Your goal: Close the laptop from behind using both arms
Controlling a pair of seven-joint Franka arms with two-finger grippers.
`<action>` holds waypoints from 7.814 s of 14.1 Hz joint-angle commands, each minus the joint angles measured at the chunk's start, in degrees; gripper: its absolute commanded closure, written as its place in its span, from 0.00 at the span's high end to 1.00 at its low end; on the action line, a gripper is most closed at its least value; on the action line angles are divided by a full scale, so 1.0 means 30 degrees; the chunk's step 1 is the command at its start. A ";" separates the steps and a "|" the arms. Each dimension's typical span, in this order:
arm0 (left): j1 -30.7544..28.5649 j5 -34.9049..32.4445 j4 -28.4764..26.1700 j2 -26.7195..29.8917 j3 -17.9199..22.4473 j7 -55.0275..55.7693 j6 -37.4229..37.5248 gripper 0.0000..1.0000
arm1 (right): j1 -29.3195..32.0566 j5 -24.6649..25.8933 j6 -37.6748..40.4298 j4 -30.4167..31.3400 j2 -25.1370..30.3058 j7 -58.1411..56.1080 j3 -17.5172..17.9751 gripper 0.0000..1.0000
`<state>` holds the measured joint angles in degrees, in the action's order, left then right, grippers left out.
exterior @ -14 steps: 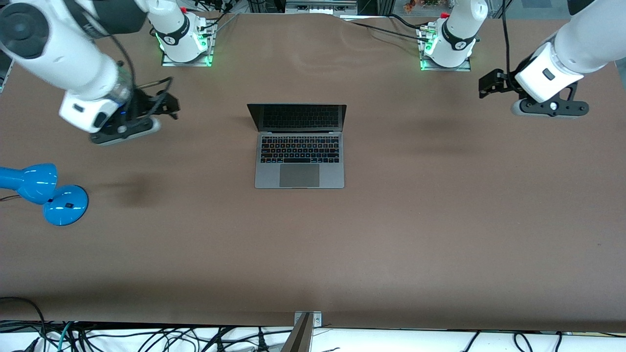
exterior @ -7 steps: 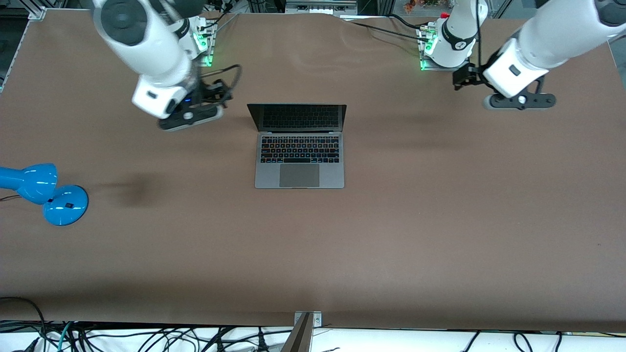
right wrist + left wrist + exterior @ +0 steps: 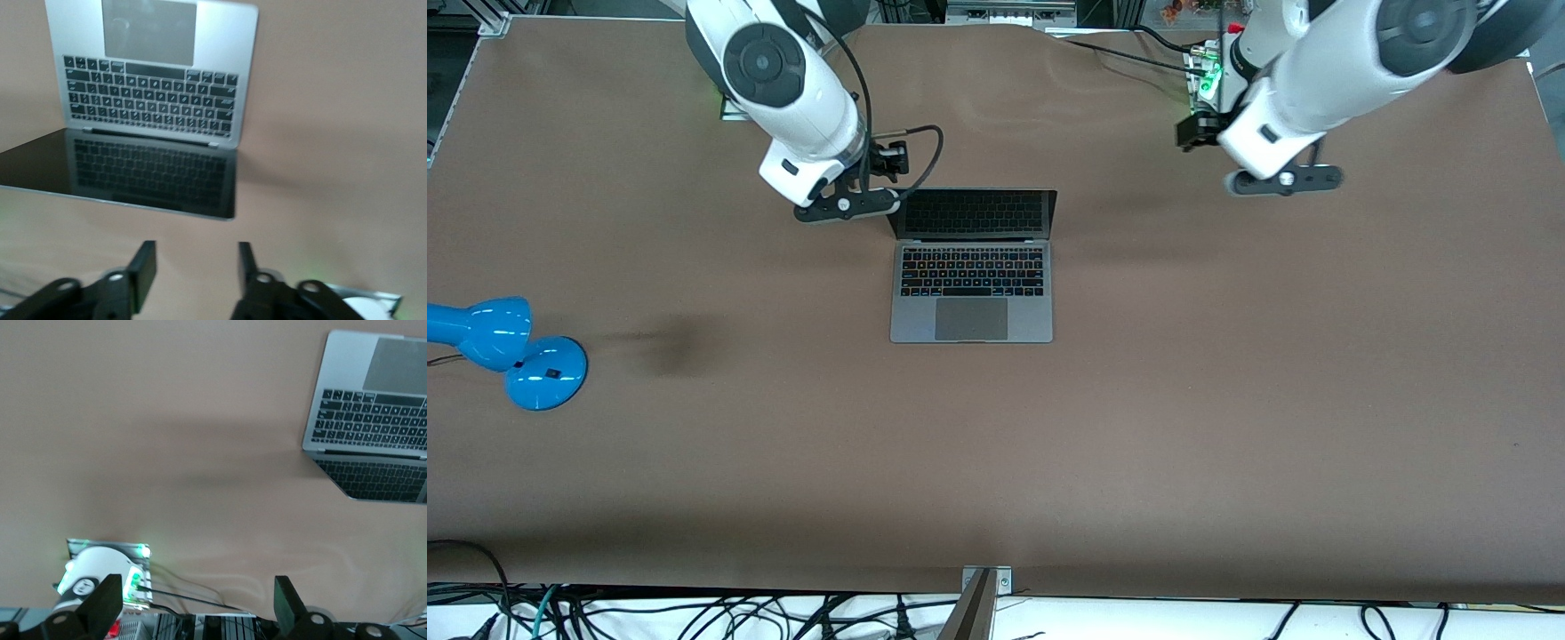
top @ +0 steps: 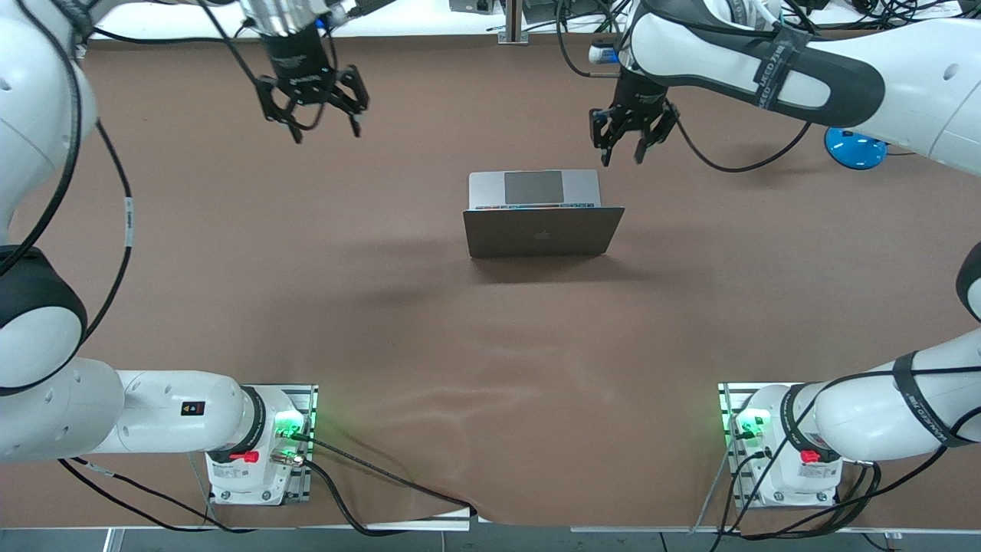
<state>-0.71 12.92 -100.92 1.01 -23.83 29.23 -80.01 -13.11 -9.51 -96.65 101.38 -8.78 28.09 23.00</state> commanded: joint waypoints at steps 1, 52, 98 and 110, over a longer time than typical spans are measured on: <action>-0.0057 0.0615 0.0184 -0.0831 -0.1194 0.1590 -0.0078 1.00 | -0.0025 -0.0754 0.0281 0.0046 -0.0294 0.0862 0.0038 0.12; 0.2549 -0.3425 0.4107 -1.3575 -0.4012 0.9652 -1.0449 0.00 | -0.0025 0.0886 -0.5078 -0.0863 -0.6565 -0.1100 -0.1309 0.02; 0.5275 -0.4745 0.6776 -1.6394 0.0354 0.9388 -1.3385 1.00 | 0.0004 0.3142 -0.8214 -0.3475 -0.8828 -0.4529 -0.1866 1.00; 0.3520 -0.5624 0.5870 -0.9309 0.0266 0.5376 -0.6614 1.00 | 0.3781 0.3113 -0.1392 -0.2972 -0.0242 -0.4498 -0.2071 1.00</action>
<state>11.72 -3.19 -80.13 -32.64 -23.10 48.47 -101.62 -3.66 -0.51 -102.15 90.09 -13.62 15.22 16.50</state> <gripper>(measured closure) 0.000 0.000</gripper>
